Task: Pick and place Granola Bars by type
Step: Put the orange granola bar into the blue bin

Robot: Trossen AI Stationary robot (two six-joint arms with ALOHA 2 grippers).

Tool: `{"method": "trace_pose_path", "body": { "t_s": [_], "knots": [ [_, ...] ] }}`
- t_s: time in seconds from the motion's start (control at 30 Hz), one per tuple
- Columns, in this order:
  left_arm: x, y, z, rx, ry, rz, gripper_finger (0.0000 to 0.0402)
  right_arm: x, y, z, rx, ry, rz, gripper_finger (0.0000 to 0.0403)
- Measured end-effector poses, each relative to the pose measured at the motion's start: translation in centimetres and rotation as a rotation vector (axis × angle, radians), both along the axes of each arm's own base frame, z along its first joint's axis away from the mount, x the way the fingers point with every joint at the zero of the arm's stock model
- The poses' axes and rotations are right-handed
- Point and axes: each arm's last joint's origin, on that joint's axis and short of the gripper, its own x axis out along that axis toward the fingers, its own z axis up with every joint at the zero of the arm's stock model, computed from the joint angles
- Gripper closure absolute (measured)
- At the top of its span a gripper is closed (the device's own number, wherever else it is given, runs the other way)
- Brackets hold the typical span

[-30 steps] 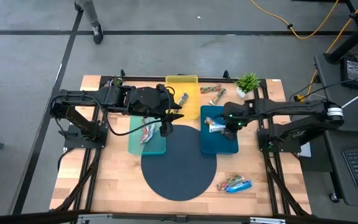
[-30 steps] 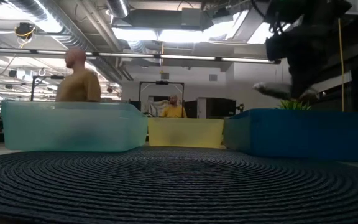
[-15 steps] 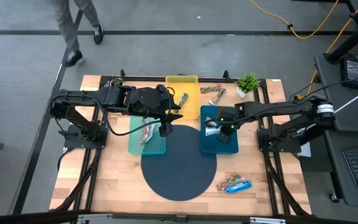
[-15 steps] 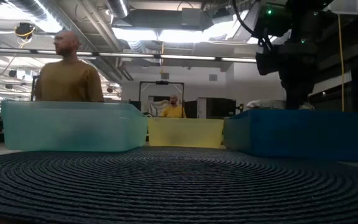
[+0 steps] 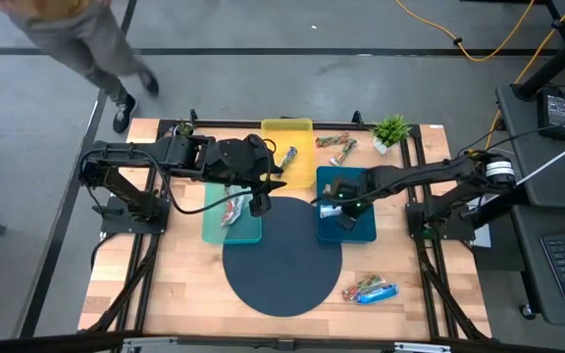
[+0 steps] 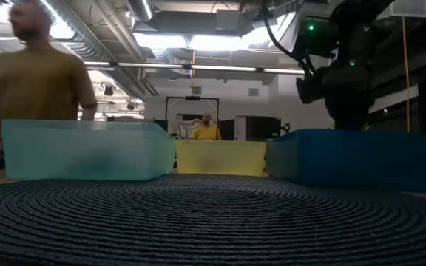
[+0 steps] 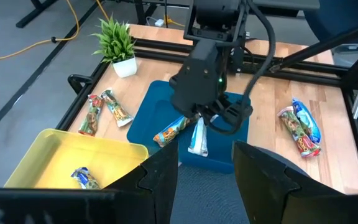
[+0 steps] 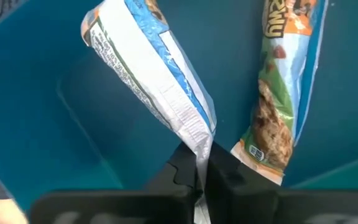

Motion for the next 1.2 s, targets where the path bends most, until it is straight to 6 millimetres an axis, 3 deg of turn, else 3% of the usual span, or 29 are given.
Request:
{"method": "trace_pose_path", "body": {
  "t_s": [0.97, 1.2],
  "knots": [
    [0.00, -0.01, -0.02, 0.005, 0.004, -0.008, 0.0258, -0.33, 0.06, -0.31, 0.007, 0.054, -0.030, 0.0356],
    [-0.06, -0.01, -0.11, 0.005, 0.015, -0.008, 0.0258, -0.33, 0.06, -0.29, 0.012, 0.054, -0.049, 0.0295]
  ]
}}
